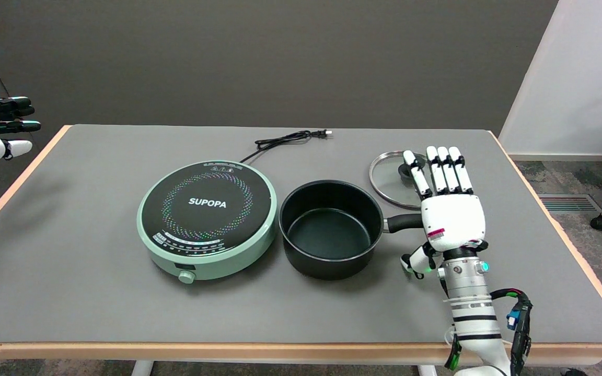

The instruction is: Pick up the soup pot.

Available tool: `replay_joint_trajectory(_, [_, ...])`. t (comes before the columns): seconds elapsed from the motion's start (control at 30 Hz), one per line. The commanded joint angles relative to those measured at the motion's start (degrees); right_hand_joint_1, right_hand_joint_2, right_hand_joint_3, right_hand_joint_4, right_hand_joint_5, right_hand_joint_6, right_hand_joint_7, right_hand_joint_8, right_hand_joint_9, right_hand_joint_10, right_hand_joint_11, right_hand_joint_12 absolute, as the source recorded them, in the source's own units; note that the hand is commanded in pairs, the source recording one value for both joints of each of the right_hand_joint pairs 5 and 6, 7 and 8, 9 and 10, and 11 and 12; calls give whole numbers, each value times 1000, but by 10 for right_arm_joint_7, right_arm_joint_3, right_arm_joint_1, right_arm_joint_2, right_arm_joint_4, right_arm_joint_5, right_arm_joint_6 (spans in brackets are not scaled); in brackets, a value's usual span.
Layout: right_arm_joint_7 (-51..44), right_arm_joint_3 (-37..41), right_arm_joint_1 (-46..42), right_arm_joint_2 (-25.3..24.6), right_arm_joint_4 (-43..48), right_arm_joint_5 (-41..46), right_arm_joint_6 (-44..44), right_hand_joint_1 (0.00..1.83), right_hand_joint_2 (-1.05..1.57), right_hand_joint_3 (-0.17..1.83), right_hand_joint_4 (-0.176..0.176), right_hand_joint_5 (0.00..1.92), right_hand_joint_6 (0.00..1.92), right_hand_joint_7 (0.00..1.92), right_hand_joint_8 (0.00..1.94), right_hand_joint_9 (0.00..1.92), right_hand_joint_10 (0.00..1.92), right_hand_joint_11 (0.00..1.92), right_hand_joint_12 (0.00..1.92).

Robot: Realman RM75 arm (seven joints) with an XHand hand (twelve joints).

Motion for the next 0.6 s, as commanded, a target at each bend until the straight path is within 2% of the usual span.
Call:
replay_joint_trajectory(0.03, [1,15,30,2,-19,34,-13,1138,-369,976,176,45,45,45,45,45,45,45,45])
replay_joint_trajectory(0.6, [1,18,64,3,-37,34,-27,1128,-365,1080,176,50,50,50,50,50,50,50,50])
